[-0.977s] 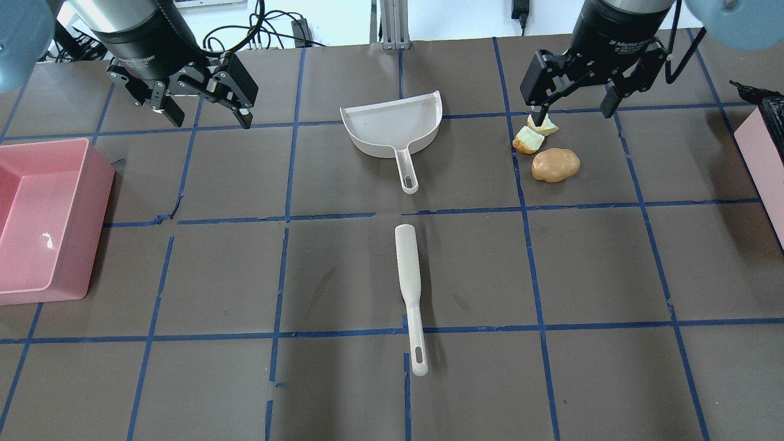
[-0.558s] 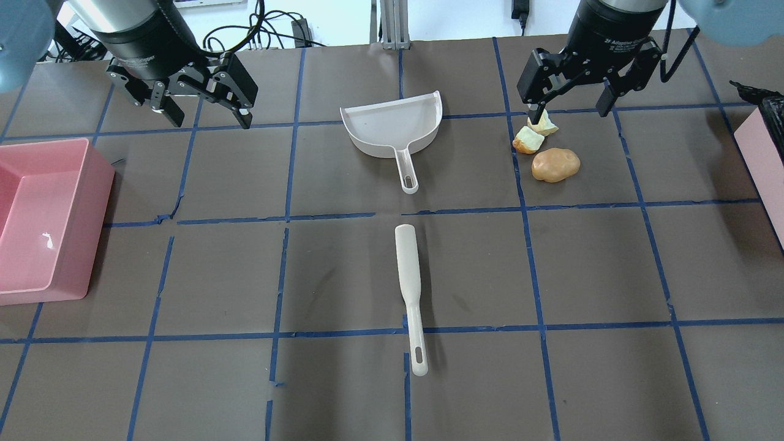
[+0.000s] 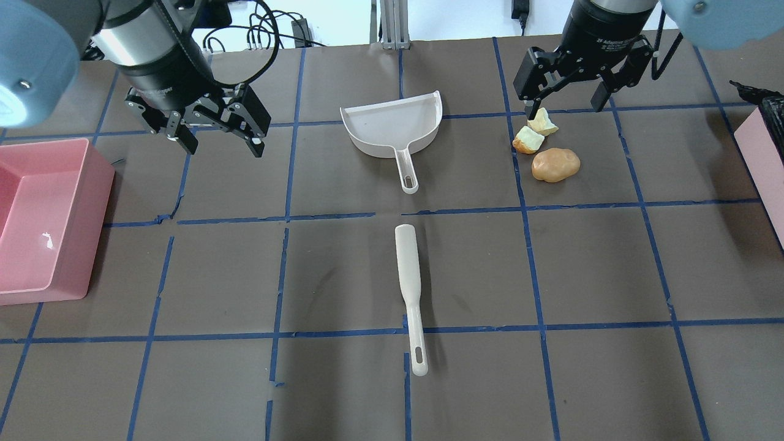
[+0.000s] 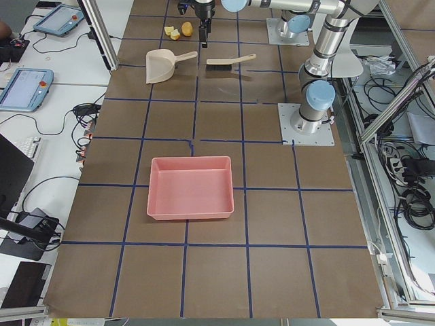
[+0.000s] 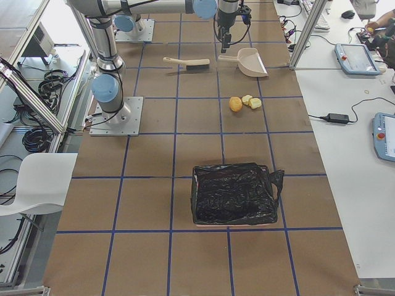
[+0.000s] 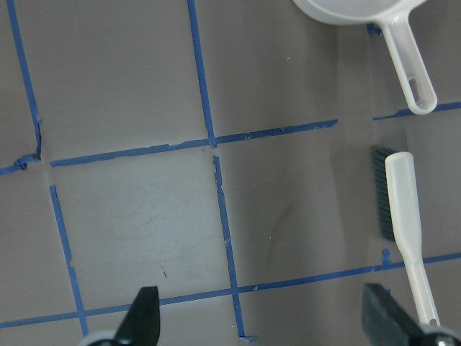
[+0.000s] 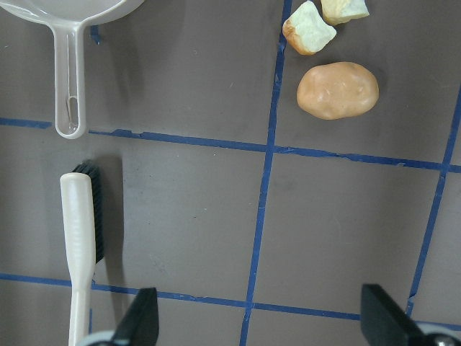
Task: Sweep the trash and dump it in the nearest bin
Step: 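Move the left gripper down toward the white brush handle, then lower the left gripper onto the brush handle and close on it, then lift the brush with the left gripper and carry it farther from the robot, then grasp the white dustpan handle with the right gripper while the left holds the brush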
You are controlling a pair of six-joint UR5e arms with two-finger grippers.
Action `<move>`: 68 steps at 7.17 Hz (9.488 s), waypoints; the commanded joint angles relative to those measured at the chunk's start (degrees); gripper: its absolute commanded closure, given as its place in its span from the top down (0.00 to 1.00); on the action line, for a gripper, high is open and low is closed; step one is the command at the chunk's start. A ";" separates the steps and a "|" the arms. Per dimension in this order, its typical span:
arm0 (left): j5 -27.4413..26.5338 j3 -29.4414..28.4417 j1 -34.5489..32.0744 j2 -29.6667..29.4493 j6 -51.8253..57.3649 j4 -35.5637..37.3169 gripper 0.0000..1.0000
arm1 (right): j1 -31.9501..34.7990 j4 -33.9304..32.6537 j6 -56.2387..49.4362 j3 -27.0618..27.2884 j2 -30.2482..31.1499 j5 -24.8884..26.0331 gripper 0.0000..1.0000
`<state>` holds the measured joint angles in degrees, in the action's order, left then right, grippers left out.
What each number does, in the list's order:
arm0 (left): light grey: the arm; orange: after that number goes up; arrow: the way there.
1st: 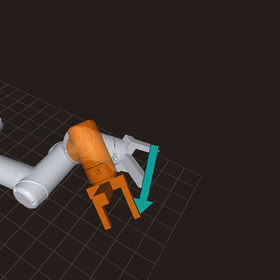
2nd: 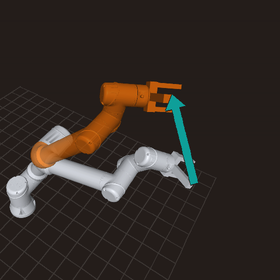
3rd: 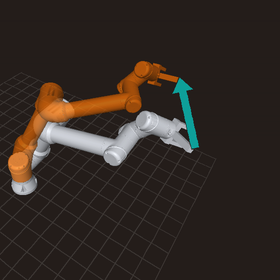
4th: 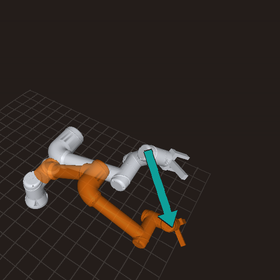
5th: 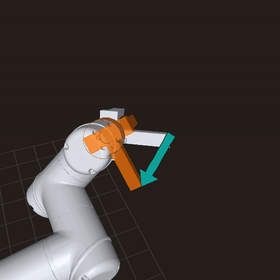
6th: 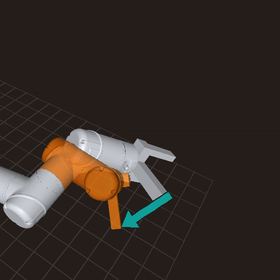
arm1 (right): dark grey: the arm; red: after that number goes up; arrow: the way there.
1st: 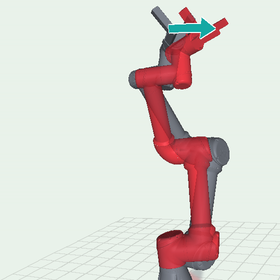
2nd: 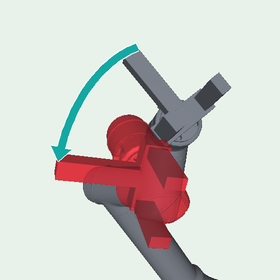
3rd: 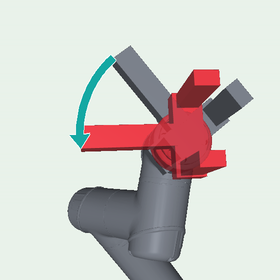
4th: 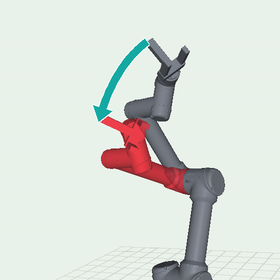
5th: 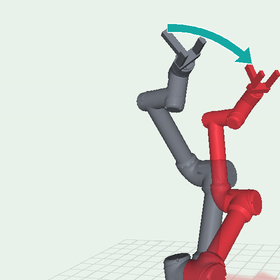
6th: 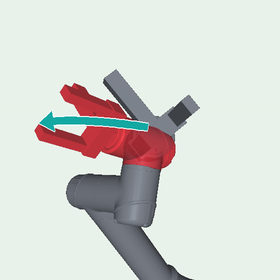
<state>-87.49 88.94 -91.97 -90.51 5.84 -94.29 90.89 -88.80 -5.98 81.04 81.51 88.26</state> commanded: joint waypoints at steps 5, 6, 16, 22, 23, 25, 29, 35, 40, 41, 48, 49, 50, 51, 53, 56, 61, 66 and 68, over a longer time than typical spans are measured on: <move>-7.70 2.86 -1.45 4.73 -1.18 -15.71 1.00 | 0.34 -4.46 -0.96 0.35 -3.11 -0.28 1.00; -6.91 2.56 -5.11 4.99 -0.92 -20.53 1.00 | 0.43 -4.37 -0.87 0.44 -3.11 0.07 1.00; 2.84 17.90 -32.92 -5.02 -36.61 17.40 1.00 | -0.10 -4.19 -1.05 0.70 -3.46 0.33 1.00; 2.76 25.06 -33.27 -12.94 -38.84 33.20 0.98 | -0.28 -4.11 -1.05 0.88 -3.72 0.33 1.00; 2.76 24.88 -33.27 -13.11 -37.50 33.21 0.98 | -0.28 -4.11 -1.05 0.88 -3.72 0.42 1.00; 2.33 24.70 -33.10 -12.50 -36.34 33.21 0.90 | -0.28 -4.11 -1.13 0.88 -3.72 0.33 1.00; 2.85 25.49 -33.10 -13.37 -36.70 32.33 0.89 | -0.28 -4.11 -1.05 0.88 -3.72 0.33 1.00; 2.59 25.58 -33.10 -13.38 -37.31 32.07 0.06 | -0.28 -4.19 -1.05 0.96 -3.81 0.33 1.00; 1.54 24.71 -32.57 -10.40 -32.42 27.35 0.00 | -0.19 -4.02 -0.87 0.96 -3.72 -0.10 1.00; -0.82 24.10 -31.79 -7.52 -30.64 22.27 0.00 | -0.19 -3.76 -0.96 0.96 -3.72 -0.54 1.00; -0.32 4.45 -15.99 0.60 -21.38 -4.61 0.00 | 1.21 -4.37 -0.44 2.54 -3.63 -0.45 1.00; -0.75 1.71 -13.00 0.77 -16.96 -8.15 0.00 | 2.44 -5.76 0.09 2.89 -4.85 -0.63 1.00; -0.84 -0.24 -10.19 0.77 -12.04 -9.84 0.00 | 4.19 -8.82 0.01 3.86 -5.21 -0.63 1.00; -1.10 -1.39 -8.07 1.03 -9.21 -10.81 0.00 | 5.69 -12.51 0.09 5.95 -5.48 -0.72 1.00; -3.28 -1.57 -4.72 1.74 -4.63 -10.91 0.00 | 10.51 -22.25 2.45 9.74 -8.63 0.15 1.00; -4.09 -1.67 -2.08 2.27 -2.07 -11.79 0.00 | 15.97 -30.55 9.21 10.02 -13.55 1.55 1.00; -5.68 -1.31 -1.72 3.93 -4.25 -11.62 0.00 | 19.59 -39.69 14.16 11.15 -19.36 1.65 0.95; -5.33 -1.05 -1.63 4.03 -4.61 -11.79 0.00 | 18.97 -45.21 14.95 12.30 -22.53 1.74 0.94; -4.80 -0.70 -1.54 4.03 -4.52 -11.70 0.00 | 18.97 -45.77 15.04 11.78 -22.80 1.83 0.83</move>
<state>-92.49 88.03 -93.57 -86.49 1.27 -106.07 109.90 -134.12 8.99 93.05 58.87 90.00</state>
